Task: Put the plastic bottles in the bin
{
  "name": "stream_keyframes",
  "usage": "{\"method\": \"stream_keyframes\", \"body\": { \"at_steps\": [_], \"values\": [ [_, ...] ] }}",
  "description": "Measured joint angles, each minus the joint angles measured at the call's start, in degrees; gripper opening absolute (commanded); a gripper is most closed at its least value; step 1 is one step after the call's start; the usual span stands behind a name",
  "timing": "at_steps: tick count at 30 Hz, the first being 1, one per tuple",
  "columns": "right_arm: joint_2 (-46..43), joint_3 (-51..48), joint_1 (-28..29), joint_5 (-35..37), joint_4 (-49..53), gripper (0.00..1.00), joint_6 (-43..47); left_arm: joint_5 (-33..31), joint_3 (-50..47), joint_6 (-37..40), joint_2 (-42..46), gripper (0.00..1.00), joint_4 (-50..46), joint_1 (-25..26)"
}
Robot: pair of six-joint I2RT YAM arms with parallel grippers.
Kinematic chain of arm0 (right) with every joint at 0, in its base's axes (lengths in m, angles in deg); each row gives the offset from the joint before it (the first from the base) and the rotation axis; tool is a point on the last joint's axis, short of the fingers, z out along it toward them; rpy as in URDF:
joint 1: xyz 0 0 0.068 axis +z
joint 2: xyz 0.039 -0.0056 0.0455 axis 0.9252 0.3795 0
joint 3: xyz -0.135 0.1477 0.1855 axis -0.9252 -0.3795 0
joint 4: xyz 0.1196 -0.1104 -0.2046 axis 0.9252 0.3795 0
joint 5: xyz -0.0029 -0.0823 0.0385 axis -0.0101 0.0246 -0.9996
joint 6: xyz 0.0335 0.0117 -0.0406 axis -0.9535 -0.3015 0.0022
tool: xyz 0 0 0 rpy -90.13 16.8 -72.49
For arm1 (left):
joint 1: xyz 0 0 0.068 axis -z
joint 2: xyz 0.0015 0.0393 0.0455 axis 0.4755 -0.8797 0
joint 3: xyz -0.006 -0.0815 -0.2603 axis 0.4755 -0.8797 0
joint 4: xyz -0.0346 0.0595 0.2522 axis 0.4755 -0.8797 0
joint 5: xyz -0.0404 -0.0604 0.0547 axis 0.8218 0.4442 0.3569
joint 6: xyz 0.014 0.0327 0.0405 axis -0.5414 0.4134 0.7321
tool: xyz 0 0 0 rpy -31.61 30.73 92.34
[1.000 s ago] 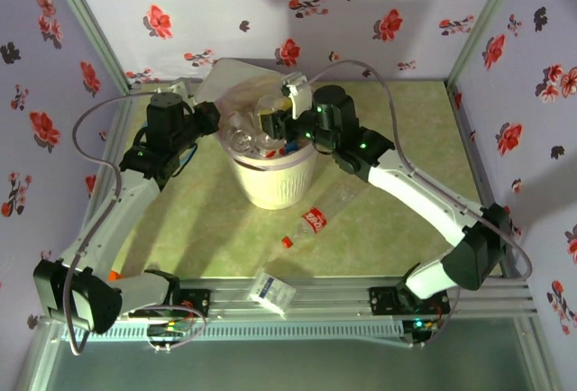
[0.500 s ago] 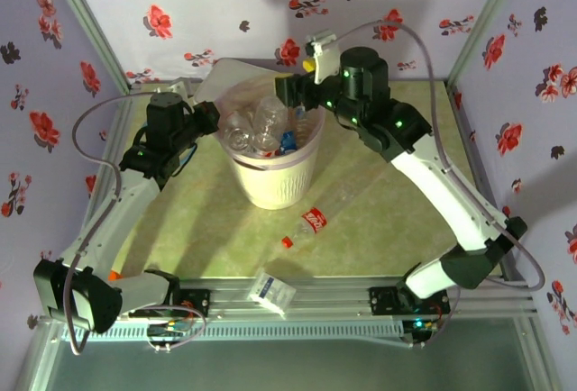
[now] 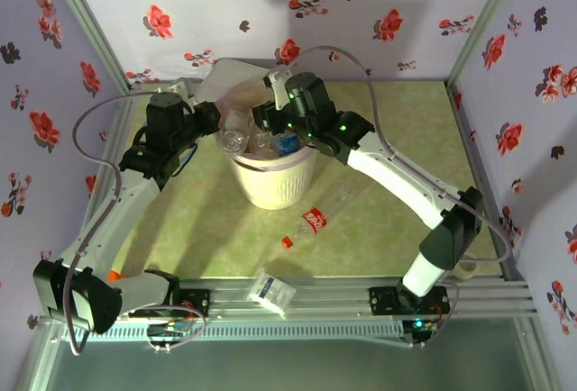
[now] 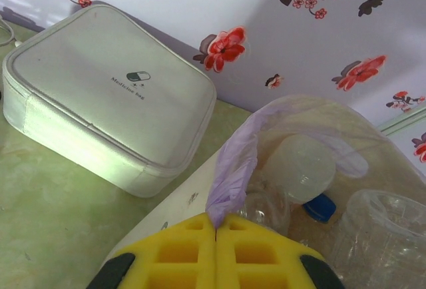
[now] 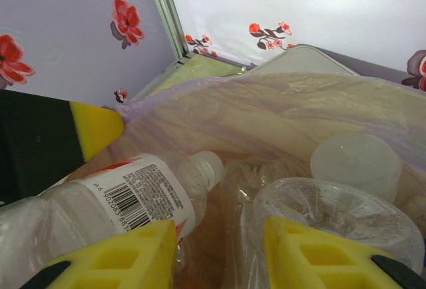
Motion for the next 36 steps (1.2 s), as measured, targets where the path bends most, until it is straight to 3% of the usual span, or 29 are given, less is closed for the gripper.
{"method": "stream_keyframes", "body": {
  "at_steps": [4, 9, 15, 19, 23, 27, 32, 36],
  "values": [
    [-0.3, 0.7, 0.1, 1.2, 0.7, 0.54, -0.2, 0.0, 0.1, 0.0, 0.0, 0.0, -0.3, 0.0],
    [-0.3, 6.4, -0.6, 2.4, 7.4, 0.61, 1.2, -0.3, 0.1, 0.0, 0.0, 0.0, -0.4, 0.0],
    [-0.3, 13.4, -1.1, 2.8, 11.1, 0.63, 2.6, -0.5, 0.1, 0.0, 0.0, 0.0, -0.5, 0.0],
    [-0.3, 13.9, -0.9, 3.0, 12.1, 0.56, 3.3, -0.5, 0.1, 0.0, 0.0, 0.0, -0.5, 0.0],
    [-0.4, 7.3, -0.9, 4.3, 11.5, 0.5, 3.2, -0.5, 0.1, 0.0, 0.0, 0.0, -0.5, 0.0],
    [-1.1, -0.7, -1.2, 4.3, 3.7, 0.49, 1.0, -0.3, 0.3, 0.1, 0.0, 0.0, -0.7, 0.2],
    [-2.1, -0.9, -1.2, 4.9, 4.2, 0.51, 1.1, -0.4, 0.6, 0.0, -0.4, 0.0, -0.8, 0.2],
    [-0.3, 5.8, -1.2, 4.8, 9.4, 0.6, 2.1, -0.5, 0.7, 0.0, -0.6, 0.0, -0.9, -0.1]
  ]
}}
